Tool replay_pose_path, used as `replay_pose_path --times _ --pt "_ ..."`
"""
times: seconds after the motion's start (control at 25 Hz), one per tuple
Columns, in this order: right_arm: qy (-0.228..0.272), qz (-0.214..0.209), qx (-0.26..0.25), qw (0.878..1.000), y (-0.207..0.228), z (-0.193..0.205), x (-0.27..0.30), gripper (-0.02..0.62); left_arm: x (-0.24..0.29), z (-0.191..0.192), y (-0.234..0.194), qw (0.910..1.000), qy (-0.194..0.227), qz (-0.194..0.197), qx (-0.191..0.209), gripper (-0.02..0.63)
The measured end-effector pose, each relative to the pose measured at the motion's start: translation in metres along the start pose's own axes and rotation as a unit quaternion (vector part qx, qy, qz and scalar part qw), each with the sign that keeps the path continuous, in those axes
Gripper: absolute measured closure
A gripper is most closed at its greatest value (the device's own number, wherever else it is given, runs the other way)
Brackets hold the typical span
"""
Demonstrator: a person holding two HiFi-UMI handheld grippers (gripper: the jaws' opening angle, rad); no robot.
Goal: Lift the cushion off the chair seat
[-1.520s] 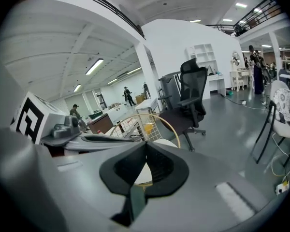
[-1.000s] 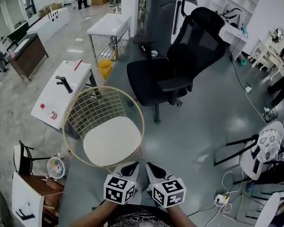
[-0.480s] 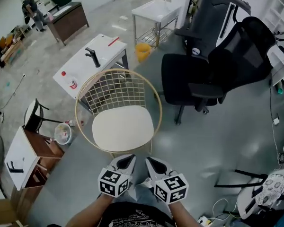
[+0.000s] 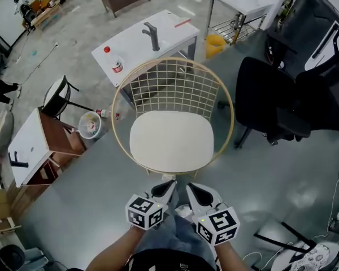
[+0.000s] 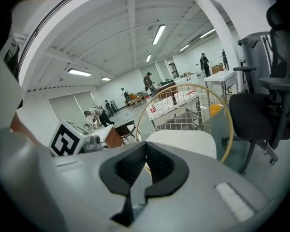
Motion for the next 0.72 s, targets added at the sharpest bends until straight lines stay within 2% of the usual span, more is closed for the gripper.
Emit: replay_pose_path --times 0.24,0.44,0.6,0.68,0.72 --pt "-0.027 -0.031 -0.025 0.999 0.016 0.022 0.029 0.603 0.037 0.037 -0.046 0.9962 0.027 0.009 -0.082 0.607" --pt "-0.06 -0.042 -0.057 0.996 0.023 0.035 0.045 0.601 0.055 0.07 -0.069 0.9852 0.044 0.026 -0.164 0.607" --pt "-0.075 -0.047 -0.067 0.994 0.019 0.034 0.06 0.601 0.057 0.088 -0.093 0.9786 0.051 0.023 -0.198 0.606" --pt "-0.086 -0.047 -0.074 0.992 0.013 0.033 0.07 0.601 0.055 0.096 -0.106 0.9743 0.051 0.029 -0.217 0.56" --pt "-0.091 -0.047 -0.075 0.992 0.012 0.034 0.074 0.601 0.054 0.1 -0.111 0.971 0.054 0.034 -0.23 0.557"
Point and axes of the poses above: the fingertips, and each gripper's own axes: x forward along the fingers, y to its right, z out of its underside, the point moved 4 cm from there along -x, backward along the fingers, and after that the axes turned 1 degree about -x, right-handed, at the moved point
